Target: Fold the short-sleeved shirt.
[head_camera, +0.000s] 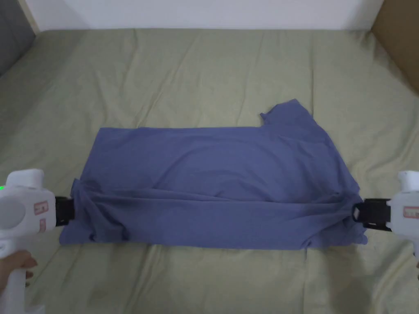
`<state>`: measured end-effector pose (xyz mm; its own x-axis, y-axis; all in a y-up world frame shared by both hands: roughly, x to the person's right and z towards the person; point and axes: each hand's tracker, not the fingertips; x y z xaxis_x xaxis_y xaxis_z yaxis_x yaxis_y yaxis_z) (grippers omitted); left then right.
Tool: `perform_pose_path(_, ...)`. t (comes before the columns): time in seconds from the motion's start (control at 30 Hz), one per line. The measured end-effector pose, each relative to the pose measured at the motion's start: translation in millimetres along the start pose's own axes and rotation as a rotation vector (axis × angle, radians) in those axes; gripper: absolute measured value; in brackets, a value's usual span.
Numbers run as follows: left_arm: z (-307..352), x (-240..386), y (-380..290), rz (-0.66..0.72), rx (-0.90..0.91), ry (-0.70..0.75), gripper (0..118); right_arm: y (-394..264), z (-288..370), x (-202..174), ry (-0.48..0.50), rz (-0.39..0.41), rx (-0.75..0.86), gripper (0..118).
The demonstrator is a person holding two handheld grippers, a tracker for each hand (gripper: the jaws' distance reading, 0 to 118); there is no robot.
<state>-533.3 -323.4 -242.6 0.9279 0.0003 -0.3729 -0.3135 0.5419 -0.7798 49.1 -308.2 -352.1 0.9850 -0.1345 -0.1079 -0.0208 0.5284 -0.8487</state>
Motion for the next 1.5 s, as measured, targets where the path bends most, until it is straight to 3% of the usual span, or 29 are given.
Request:
perform_pose_path(0.03,5.2,-0.7,-12.8,0.003,-0.003,-0.002,3,-11.6,6.6,-1.1,-0.007,0.002,0.01,4)
perform_pose_path(0.1,16.0,0.6,-40.4,0.0,-0.006,-0.001,0,-35.4,14.6,-1.2,-0.01,-0.005,0.003,1)
perform_pose_path(0.13,19.2,1.0,-50.5,-0.012,-0.015,-0.006,0,-45.8,16.7,-0.9,0.026,-0.011,-0.011,1)
perform_pose_path(0.33,15.3,-0.3,-60.2,-0.034,-0.031,-0.02,2,-76.4,10.0,-4.6,0.018,-0.033,-0.07,1)
perform_pose_path(0.37,12.3,-0.3,-52.2,-0.029,-0.033,-0.022,17,-77.6,9.4,-4.9,0.019,-0.043,-0.076,1)
perform_pose_path(0.4,7.0,-2.9,-43.5,-0.016,-0.03,-0.014,49,-78.1,10.0,-5.4,0.022,-0.047,-0.078,1)
perform_pose_path(0.43,-0.2,-5.4,-36.6,0.005,-0.017,-0.022,73,-78.6,10.8,-6.1,0.026,-0.047,-0.077,1)
perform_pose_path(0.47,-9.9,-7.5,-30.1,0.015,-0.009,-0.018,93,-78.5,10.9,-6.8,0.026,-0.047,-0.074,1)
perform_pose_path(0.5,-19.4,-8.2,-24.6,0.029,-0.016,0.007,102,-78.3,10.9,-7.4,0.025,-0.045,-0.074,1)
perform_pose_path(0.67,-70.4,-4.3,-18.8,0.021,-0.162,0.013,86,-79.6,8.5,-8.3,0.015,-0.048,-0.084,1)
perform_pose_path(0.73,-61.5,1.3,-14.4,-0.011,-0.132,0.051,75,-80.0,6.8,-8.5,0.014,-0.053,-0.089,1)
perform_pose_path(0.77,-56.2,1.1,-9.8,-0.018,-0.136,0.039,60,-79.6,6.1,-8.6,0.016,-0.058,-0.087,1)
perform_pose_path(0.8,-51.6,2.6,-8.2,-0.024,-0.131,0.038,29,-77.9,4.3,-8.5,0.022,-0.064,-0.084,1)
perform_pose_path(0.83,-48.5,4.9,-5.3,-0.046,-0.119,0.056,5,-74.2,1.6,-8.3,0.029,-0.069,-0.082,2)
perform_pose_path(0.87,-47.0,7.9,-2.1,-0.071,-0.115,0.076,5,-69.2,-4.1,-3.3,0.025,-0.073,-0.08,5)
perform_pose_path(0.93,-44.3,12.4,0.1,-0.077,-0.12,0.058,5,-56.0,-11.1,-1.6,0.008,-0.076,-0.068,31)
perform_pose_path(1.0,-41.1,13.8,0.8,-0.095,-0.112,0.06,5,-41.2,-21.2,-0.2,-0.002,-0.079,-0.055,75)
perform_pose_path(1.03,-38.7,12.2,1.7,-0.084,-0.104,0.045,5,-32.5,-30.1,1.5,-0.003,-0.079,-0.058,83)
perform_pose_path(1.13,-31.3,5.7,2.0,-0.042,-0.092,0.018,5,-12.7,-55.4,0.0,-0.019,-0.075,-0.101,83)
perform_pose_path(1.17,-29.1,4.2,2.1,-0.041,-0.09,0.014,5,-8.7,-64.4,-1.7,-0.034,-0.062,-0.123,80)
perform_pose_path(1.2,-28.0,2.1,1.6,-0.04,-0.088,0.011,5,-7.5,-73.4,-3.4,-0.037,-0.024,-0.15,64)
perform_pose_path(1.33,-27.6,-0.3,-1.6,-0.023,-0.09,-0.002,5,-6.8,-76.5,-16.0,-0.062,0.029,-0.173,59)
perform_pose_path(1.37,-26.9,-0.1,-2.5,-0.024,-0.09,-0.002,5,-5.3,-69.9,-16.9,-0.053,0.059,-0.161,47)
perform_pose_path(1.4,-26.3,0.2,-2.6,-0.026,-0.09,-0.002,5,-6.4,-65.2,-17.7,-0.07,0.076,-0.147,20)
perform_pose_path(1.43,-25.0,0.8,-2.2,-0.03,-0.094,-0.005,5,-6.2,-61.5,-16.0,-0.021,0.057,-0.15,10)
perform_pose_path(1.5,-19.1,1.9,-2.4,-0.05,-0.085,0.004,5,-5.2,-54.0,-16.7,-0.03,0.055,-0.153,9)
